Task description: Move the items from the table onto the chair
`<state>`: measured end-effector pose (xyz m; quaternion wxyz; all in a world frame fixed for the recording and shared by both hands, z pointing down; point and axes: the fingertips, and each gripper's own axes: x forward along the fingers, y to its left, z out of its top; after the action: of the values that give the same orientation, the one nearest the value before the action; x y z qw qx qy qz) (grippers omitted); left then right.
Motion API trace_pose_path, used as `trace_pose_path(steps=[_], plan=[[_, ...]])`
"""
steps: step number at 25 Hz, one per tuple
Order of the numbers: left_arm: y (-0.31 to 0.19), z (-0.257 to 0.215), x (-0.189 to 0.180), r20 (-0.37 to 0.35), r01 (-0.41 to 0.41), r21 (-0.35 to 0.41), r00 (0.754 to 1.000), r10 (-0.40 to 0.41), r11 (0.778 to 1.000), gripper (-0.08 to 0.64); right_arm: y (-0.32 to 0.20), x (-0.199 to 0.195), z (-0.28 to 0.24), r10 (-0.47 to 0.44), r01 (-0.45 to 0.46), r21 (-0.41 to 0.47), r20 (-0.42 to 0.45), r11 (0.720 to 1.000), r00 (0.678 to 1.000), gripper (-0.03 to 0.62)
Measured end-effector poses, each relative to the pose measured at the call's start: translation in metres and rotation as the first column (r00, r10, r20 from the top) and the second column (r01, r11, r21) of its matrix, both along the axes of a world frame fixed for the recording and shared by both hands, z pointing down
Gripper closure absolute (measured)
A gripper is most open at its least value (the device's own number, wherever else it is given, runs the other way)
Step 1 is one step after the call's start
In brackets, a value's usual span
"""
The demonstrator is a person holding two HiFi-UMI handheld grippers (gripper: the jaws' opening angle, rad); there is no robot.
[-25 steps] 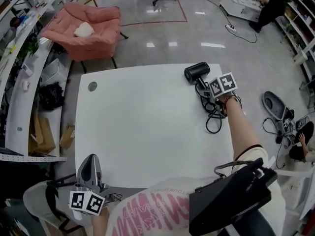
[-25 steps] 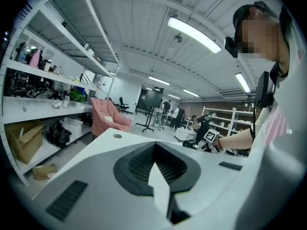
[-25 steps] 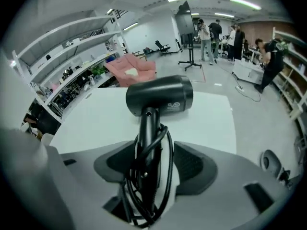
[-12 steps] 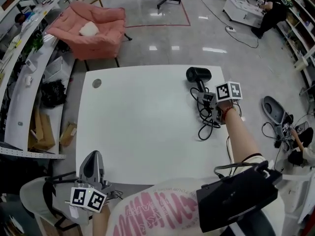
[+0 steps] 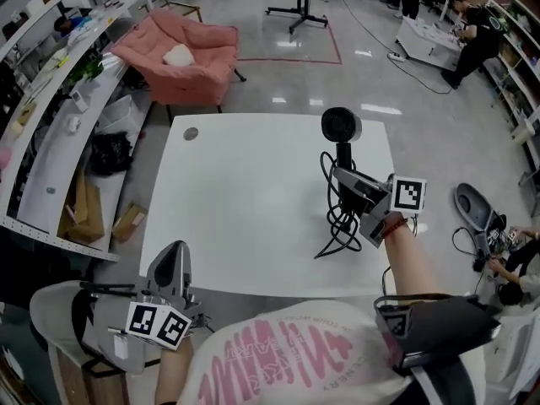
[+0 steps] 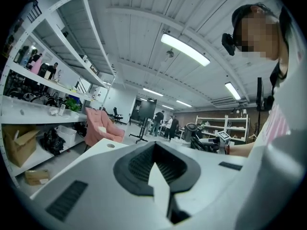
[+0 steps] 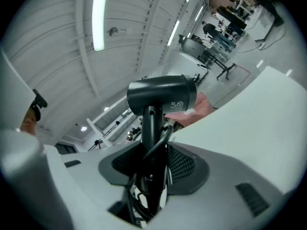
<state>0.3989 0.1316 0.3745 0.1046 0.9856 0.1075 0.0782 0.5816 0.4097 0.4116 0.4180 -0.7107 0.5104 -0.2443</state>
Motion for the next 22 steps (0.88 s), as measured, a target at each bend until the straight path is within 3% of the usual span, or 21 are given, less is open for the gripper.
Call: trace_pose_path(steps=[6, 9, 13, 16, 20, 22], plan=[[0.003, -0.02, -0.062, -0.041, 0.053, 0.014, 0.998, -0.053, 0.998, 0.551, -0.036, -0.095, -0.051, -0.11, 0.126, 0.141, -0.112, 0.982, 0.988, 0.419], [-0.003, -0.04, -0.11, -0.09, 0.154, 0.041, 0.985, -0.15, 0.987, 0.551, -0.065, -0.136, -0.069, -0.22, 0.249, 0.166, -0.173, 0.954, 0.96, 0.419], [-0.025, -0.05, -0.177, -0.112, 0.305, 0.027, 0.947, -0.3, 0.952, 0.551, -0.108, -0.182, -0.083, -0.349, 0.387, 0.143, -0.233, 0.911, 0.908, 0.419], [-0.044, -0.049, -0.232, -0.096, 0.43, 0.019, 0.899, -0.427, 0.903, 0.551, -0.148, -0.213, -0.085, -0.442, 0.485, 0.147, -0.251, 0.862, 0.861, 0.419], [-0.073, -0.037, -0.31, -0.077, 0.58, 0.014, 0.813, -0.578, 0.814, 0.551, -0.211, -0.257, -0.076, -0.555, 0.6, 0.145, -0.257, 0.787, 0.791, 0.419], [-0.084, -0.037, -0.347, -0.08, 0.653, -0.002, 0.755, -0.651, 0.757, 0.551, -0.244, -0.281, -0.075, -0.623, 0.664, 0.14, -0.251, 0.734, 0.741, 0.419]])
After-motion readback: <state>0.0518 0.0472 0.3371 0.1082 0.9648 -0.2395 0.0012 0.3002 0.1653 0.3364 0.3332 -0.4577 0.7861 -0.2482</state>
